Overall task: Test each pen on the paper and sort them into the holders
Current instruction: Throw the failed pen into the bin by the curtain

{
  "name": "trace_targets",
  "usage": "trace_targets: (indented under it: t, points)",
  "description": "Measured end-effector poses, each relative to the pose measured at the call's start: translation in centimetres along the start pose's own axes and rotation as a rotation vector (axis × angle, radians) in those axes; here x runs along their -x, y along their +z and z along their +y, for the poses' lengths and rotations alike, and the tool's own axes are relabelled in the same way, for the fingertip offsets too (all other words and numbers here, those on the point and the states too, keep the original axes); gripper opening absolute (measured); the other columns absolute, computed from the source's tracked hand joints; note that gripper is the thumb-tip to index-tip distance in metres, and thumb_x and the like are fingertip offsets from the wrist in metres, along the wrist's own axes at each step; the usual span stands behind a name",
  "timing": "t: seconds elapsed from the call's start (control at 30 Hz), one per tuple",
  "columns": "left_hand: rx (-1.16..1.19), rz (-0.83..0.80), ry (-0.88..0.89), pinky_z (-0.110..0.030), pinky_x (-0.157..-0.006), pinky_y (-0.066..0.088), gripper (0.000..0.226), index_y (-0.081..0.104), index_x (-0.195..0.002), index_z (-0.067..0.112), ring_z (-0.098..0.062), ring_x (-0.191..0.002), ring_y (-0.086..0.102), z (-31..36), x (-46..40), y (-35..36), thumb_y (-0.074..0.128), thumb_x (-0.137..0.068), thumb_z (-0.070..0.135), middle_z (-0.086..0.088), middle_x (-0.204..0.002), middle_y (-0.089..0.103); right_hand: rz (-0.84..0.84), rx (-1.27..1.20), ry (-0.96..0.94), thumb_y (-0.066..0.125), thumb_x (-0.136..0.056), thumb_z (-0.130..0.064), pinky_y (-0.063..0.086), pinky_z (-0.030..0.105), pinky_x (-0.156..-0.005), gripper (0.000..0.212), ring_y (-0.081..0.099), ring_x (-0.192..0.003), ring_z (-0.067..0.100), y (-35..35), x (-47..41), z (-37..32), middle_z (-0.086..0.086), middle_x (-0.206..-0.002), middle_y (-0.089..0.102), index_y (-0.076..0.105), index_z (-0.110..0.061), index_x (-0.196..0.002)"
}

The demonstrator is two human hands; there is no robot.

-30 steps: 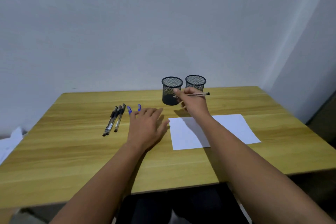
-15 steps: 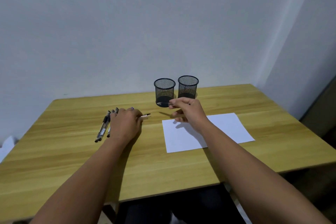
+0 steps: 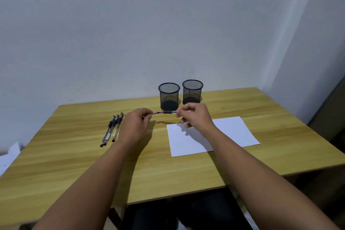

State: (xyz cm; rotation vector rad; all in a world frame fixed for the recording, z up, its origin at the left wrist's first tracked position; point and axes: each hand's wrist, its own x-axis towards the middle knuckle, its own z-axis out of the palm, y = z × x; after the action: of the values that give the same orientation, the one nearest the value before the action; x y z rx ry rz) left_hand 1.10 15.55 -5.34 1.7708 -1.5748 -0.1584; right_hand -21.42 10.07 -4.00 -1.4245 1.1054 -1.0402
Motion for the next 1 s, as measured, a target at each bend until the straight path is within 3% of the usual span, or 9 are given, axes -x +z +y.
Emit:
trace_targets:
  t: [0.13,0.27,0.4,0.5,0.73,0.87,1.0]
  points:
    - [0.007,-0.004,0.015,-0.03,-0.076,0.053,0.018,0.075,-0.111,0.025,-0.009,-0.092,0.063,0.2,0.0,-0.2,0.062,-0.098,0.025,0.009,-0.102,0.073,-0.005,0.026,-0.008,0.074,-0.092,-0.003,0.053,0.021,-0.05,0.005,0.065,-0.059,0.013,-0.4,0.3,-0.2,0.019,-0.09,0.08,0.079,-0.002,-0.091]
    - [0.158,-0.076,0.036,-0.016,-0.075,0.046,0.017,0.077,-0.11,0.022,-0.004,-0.098,0.066,0.8,0.0,-0.3,0.066,-0.096,0.024,0.011,-0.104,0.074,-0.078,0.019,-0.011,0.076,-0.094,-0.006,0.053,0.021,-0.051,0.006,0.066,-0.062,0.013,-0.6,0.4,-0.2,0.018,-0.094,0.081,0.079,-0.008,-0.089]
    - [0.522,-0.075,-0.148,-0.035,-0.089,0.059,0.017,0.078,-0.109,0.018,-0.014,-0.101,0.072,1.7,-0.4,-0.8,0.069,-0.095,0.017,0.003,-0.099,0.078,-0.229,0.013,0.052,0.079,-0.096,-0.011,0.053,0.021,-0.055,0.004,0.068,-0.062,0.008,-1.4,0.6,-0.2,0.009,-0.093,0.083,0.082,-0.01,-0.099]
    - [0.679,-0.057,-0.204,-0.033,-0.083,0.061,0.019,0.074,-0.114,0.01,-0.02,-0.104,0.072,3.7,-0.7,-0.6,0.063,-0.098,0.01,-0.006,-0.104,0.077,-0.273,0.021,0.07,0.074,-0.099,-0.008,0.052,0.021,-0.052,0.007,0.063,-0.058,0.007,-0.9,1.2,-0.5,0.007,-0.087,0.08,0.08,-0.011,-0.104]
    - [0.772,-0.018,-0.231,-0.028,-0.073,0.062,0.02,0.07,-0.114,0.006,-0.008,-0.072,0.072,8.6,-0.5,1.0,0.055,-0.101,0.004,-0.01,-0.093,0.074,-0.171,-0.027,0.026,0.067,-0.104,-0.006,0.038,0.019,-0.046,0.012,0.046,-0.051,0.009,-1.9,2.4,-0.8,0.003,-0.073,0.067,0.075,-0.001,-0.111]
    - [0.756,-0.067,-0.185,-0.029,-0.071,0.06,0.022,0.071,-0.116,0.002,-0.016,-0.072,0.07,11.8,-0.7,2.2,0.057,-0.099,0.004,-0.01,-0.086,0.073,-0.123,-0.031,0.023,0.069,-0.103,-0.006,0.042,0.02,-0.048,0.008,0.049,-0.05,0.009,-5.5,3.3,-1.4,0.001,-0.071,0.071,0.075,-0.009,-0.098]
    - [0.756,-0.153,-0.075,-0.034,-0.075,0.058,0.021,0.071,-0.111,0.008,-0.019,-0.074,0.068,17.4,-1.4,4.6,0.054,-0.1,0.005,-0.011,-0.088,0.073,-0.011,-0.057,0.019,0.069,-0.103,-0.005,0.043,0.018,-0.048,0.007,0.049,-0.05,0.009,-10.3,4.3,-2.4,0.003,-0.072,0.07,0.075,-0.001,-0.104]
